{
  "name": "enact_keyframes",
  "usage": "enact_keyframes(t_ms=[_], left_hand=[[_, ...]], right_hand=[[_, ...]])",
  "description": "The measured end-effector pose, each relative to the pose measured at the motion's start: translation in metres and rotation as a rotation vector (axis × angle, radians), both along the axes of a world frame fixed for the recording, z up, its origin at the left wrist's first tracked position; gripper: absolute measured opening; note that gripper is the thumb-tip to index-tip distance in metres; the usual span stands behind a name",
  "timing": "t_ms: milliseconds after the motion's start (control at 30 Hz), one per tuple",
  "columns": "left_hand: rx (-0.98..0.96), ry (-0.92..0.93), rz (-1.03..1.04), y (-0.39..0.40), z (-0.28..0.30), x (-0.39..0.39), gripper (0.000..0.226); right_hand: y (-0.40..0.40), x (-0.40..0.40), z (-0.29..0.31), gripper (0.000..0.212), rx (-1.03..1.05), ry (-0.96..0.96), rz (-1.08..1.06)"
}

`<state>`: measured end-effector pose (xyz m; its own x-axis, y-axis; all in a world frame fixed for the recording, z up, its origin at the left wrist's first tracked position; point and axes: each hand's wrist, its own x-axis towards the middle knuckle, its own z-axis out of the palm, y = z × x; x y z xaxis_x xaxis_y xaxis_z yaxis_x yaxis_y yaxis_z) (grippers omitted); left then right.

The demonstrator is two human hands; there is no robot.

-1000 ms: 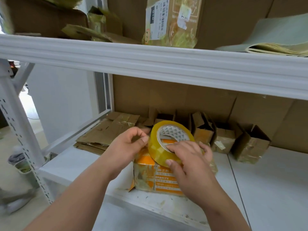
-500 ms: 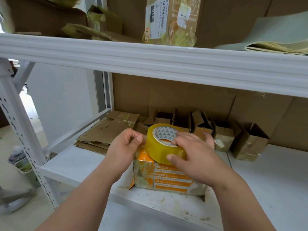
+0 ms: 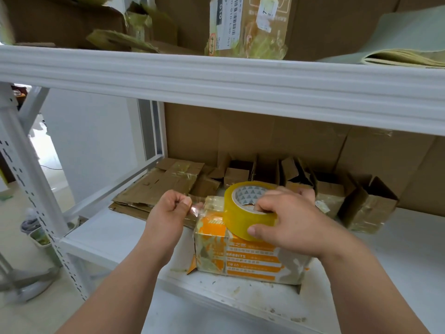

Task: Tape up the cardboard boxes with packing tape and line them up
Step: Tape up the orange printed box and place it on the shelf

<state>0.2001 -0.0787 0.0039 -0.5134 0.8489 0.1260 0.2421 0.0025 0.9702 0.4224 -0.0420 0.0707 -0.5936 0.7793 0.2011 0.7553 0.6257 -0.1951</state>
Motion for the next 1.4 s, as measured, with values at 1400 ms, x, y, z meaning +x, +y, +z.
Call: enact_keyframes(t_ms=[1400], left_hand=[[-0.095, -0.153, 0.033, 0.019, -0.005, 0.008, 0.015]], right_hand=[[0.0, 0.023, -0.026, 0.041, 0.111, 0.496, -0.121]])
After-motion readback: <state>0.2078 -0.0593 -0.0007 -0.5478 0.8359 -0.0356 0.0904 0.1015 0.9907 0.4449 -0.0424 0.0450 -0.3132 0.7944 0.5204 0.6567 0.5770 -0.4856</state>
